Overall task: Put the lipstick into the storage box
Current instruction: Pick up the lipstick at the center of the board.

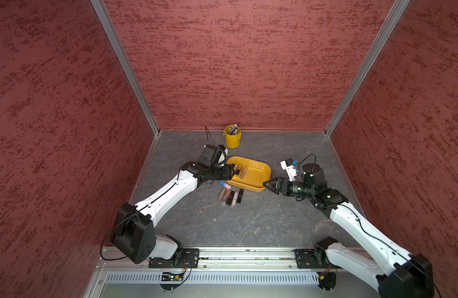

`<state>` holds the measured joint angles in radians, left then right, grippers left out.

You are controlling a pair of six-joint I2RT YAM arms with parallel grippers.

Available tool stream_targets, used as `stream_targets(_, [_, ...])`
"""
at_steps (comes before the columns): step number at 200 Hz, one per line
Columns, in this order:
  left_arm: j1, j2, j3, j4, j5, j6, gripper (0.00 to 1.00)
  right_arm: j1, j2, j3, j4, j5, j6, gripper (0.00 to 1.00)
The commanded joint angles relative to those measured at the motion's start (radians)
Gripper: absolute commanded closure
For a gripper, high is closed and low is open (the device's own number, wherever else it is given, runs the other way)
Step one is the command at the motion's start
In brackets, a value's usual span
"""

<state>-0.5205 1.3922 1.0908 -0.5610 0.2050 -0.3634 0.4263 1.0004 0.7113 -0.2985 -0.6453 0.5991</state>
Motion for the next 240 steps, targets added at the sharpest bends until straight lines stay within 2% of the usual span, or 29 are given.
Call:
stream_targets(1, [0.008,-0.035,-0.068,0.029,0.009,-0.035,0.49,0.068,0.043,0.035,-0.010,0.061,-0.008,0.12])
stream_targets(52, [0.007,-0.169,-0.288,0.144,0.040,-0.128,0.49,0.307,0.264,0.166,-0.167,0.316,-0.033,0.17])
stream_targets(107, [0.011,-0.352,-0.419,0.121,-0.005,-0.149,0.43,0.508,0.534,0.365,-0.329,0.645,0.048,0.20])
stream_targets(143, [0.014,-0.455,-0.473,0.113,-0.037,-0.160,0.41,0.529,0.674,0.429,-0.335,0.726,0.113,0.24])
stream_targets(178, [0.032,-0.528,-0.505,0.083,-0.052,-0.142,0.36,0.529,0.766,0.480,-0.337,0.784,0.145,0.27])
stream_targets(192, [0.044,-0.545,-0.511,0.070,-0.046,-0.129,0.35,0.528,0.799,0.499,-0.338,0.805,0.157,0.32])
stream_targets(240, [0.080,-0.578,-0.515,0.041,-0.023,-0.096,0.34,0.519,0.867,0.534,-0.318,0.829,0.179,0.37])
